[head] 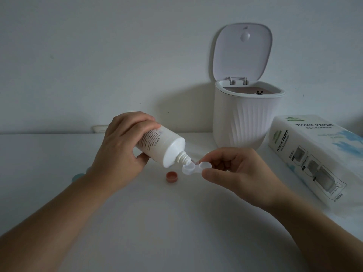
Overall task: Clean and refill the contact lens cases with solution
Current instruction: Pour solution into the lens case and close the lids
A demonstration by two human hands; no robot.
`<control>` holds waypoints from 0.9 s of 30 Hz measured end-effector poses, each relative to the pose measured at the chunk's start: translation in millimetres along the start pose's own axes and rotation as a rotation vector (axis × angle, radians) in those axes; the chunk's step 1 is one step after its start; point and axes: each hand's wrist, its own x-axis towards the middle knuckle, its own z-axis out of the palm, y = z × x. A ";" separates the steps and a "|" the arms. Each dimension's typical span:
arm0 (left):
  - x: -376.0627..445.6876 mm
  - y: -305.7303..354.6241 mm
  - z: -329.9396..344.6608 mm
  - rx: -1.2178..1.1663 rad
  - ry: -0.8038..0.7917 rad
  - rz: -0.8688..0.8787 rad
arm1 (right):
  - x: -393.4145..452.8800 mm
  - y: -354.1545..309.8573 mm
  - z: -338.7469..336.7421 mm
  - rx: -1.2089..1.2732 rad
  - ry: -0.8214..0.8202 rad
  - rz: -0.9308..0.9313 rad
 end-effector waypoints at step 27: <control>1.0 4.1 -2.8 -0.002 0.004 0.004 | 0.1 1.1 0.2 0.029 -0.003 -0.008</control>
